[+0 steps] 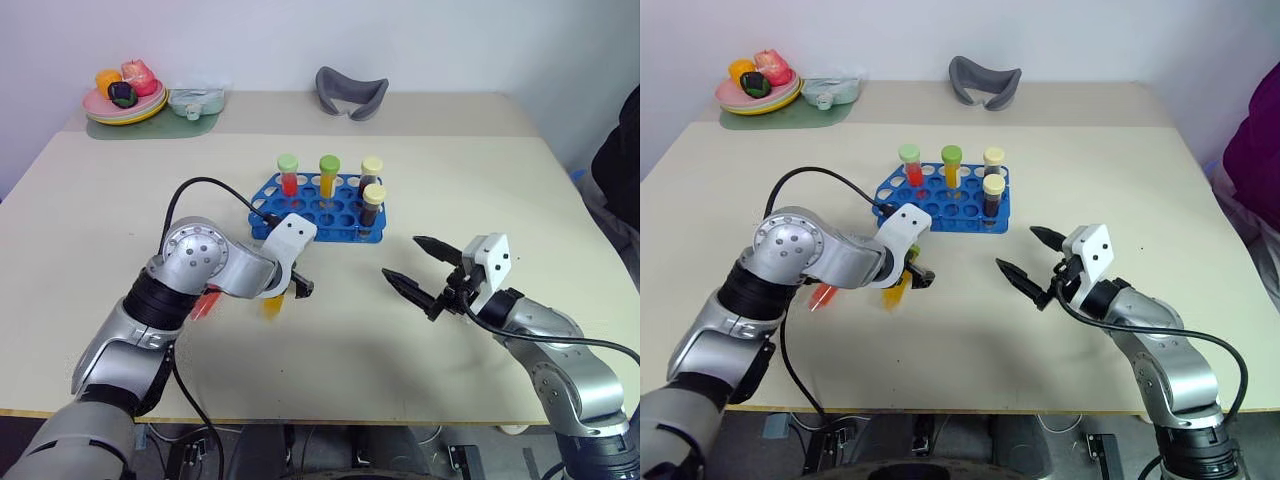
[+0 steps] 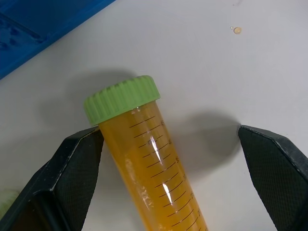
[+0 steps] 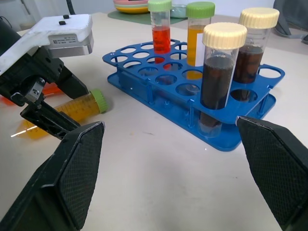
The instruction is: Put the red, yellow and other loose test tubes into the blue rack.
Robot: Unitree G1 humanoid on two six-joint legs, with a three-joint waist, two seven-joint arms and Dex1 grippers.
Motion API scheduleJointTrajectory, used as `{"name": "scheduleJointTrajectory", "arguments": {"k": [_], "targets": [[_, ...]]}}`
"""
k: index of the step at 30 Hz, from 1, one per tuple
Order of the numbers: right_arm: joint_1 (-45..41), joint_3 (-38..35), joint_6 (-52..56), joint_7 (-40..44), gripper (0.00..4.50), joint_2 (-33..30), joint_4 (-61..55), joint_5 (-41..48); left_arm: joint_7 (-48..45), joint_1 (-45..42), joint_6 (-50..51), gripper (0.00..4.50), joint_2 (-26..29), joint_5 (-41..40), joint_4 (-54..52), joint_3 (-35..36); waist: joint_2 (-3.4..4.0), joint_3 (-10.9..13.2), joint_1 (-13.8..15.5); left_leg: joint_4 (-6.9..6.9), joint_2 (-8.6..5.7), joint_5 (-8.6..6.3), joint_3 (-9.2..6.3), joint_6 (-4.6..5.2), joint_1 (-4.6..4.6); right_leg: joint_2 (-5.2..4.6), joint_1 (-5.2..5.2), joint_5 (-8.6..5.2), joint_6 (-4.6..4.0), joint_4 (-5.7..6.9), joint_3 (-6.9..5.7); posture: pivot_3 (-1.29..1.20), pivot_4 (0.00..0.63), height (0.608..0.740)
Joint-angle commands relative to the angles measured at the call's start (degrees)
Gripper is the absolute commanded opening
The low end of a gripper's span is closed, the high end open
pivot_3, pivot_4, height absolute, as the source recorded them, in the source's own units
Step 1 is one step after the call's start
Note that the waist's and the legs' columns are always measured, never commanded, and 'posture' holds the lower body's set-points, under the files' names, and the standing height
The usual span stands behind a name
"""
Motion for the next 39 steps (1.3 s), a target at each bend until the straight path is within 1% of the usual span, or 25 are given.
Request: {"name": "scheduleJointTrajectory", "arguments": {"k": [1, 3, 4, 25, 28, 29, 30, 39], "targets": [[-0.9, -0.1, -0.8, 0.4, 4.5, 0.3, -0.9, 0.2, 1.4, 1.7, 2.4, 3.67, 1.0, 3.9, 0.2, 0.5, 0.0, 0.0, -0.1, 0.0, 0.0, 0.0, 0.0, 0.0, 0.0, 0.0, 0.0, 0.0, 0.0, 0.0, 0.0, 0.0, 0.15, 0.735], [-0.9, 0.1, -0.8, 0.6, 4.5, 0.3, -0.8, 0.2, 1.7, 2.3, 2.4, 2.66, 0.7, 4.4, 0.0, 1.5, 0.0, 0.0, -0.1, -0.01, 0.01, 0.0, 0.0, 0.0, 0.0, 0.0, 0.0, 0.0, 0.0, 0.0, 0.0, 0.0, 0.15, 0.735], [-0.9, 0.2, -0.8, 0.6, 4.5, 0.3, -0.7, 0.1, 1.8, 2.5, 2.4, 2.29, 0.5, 4.5, 0.0, 1.9, 0.0, 0.0, -0.1, -0.01, 0.01, 0.0, 0.0, -0.01, 0.0, 0.0, 0.0, 0.0, 0.0, 0.0, 0.0, 0.0, 0.15, 0.735], [-2.0, 0.7, -0.9, 0.8, 4.5, 0.4, 0.2, -0.2, -0.3, 1.8, 2.4, 2.29, 0.1, 8.1, -0.3, 2.3, 0.0, 0.0, 0.0, -0.01, 0.01, 0.0, 0.0, -0.01, 0.0, -0.02, 0.0, 0.0, 0.0, 0.0, 0.0, 0.0, 0.15, 0.735], [-2.1, 0.7, -0.9, 0.8, 4.5, 0.5, 0.3, -0.2, -1.1, 1.6, 2.4, 1.42, 0.1, 8.8, -0.9, 2.1, 0.0, 0.0, 0.0, -0.01, 0.01, 0.0, 0.0, -0.01, 0.0, -0.02, 0.0, 0.0, 0.0, 0.0, 0.0, 0.0, 0.15, 0.735], [-2.0, 0.7, -0.9, 0.8, 4.5, 0.5, 0.3, -0.2, -1.2, 1.5, 2.4, 0.99, 0.1, 9.0, -1.1, 2.1, 0.0, 0.0, 0.0, -0.01, 0.0, 0.0, 0.0, -0.01, 0.0, -0.02, 0.0, 0.0, 0.0, 0.0, 0.0, 0.0, 0.15, 0.735], [-2.0, 0.7, -0.9, 0.8, 4.5, 0.5, 0.2, -0.2, -1.2, 1.4, 2.4, 0.82, 0.0, 9.2, -1.2, 2.1, 0.0, 0.0, 0.0, -0.01, 0.0, 0.0, 0.0, -0.01, 0.0, -0.02, -0.01, 0.0, 0.0, 0.0, 0.0, 0.0, 0.15, 0.735], [-1.6, 0.7, -0.8, 0.7, 4.5, 0.7, -0.1, -0.3, -2.3, 1.4, 2.4, 0.82, -0.3, 10.3, -1.3, 2.4, 0.0, 0.0, 0.0, -0.01, 0.0, 0.0, 0.0, -0.01, 0.0, -0.03, -0.01, 0.0, 0.0, 0.0, 0.0, 0.0, 0.15, 0.735]]}}
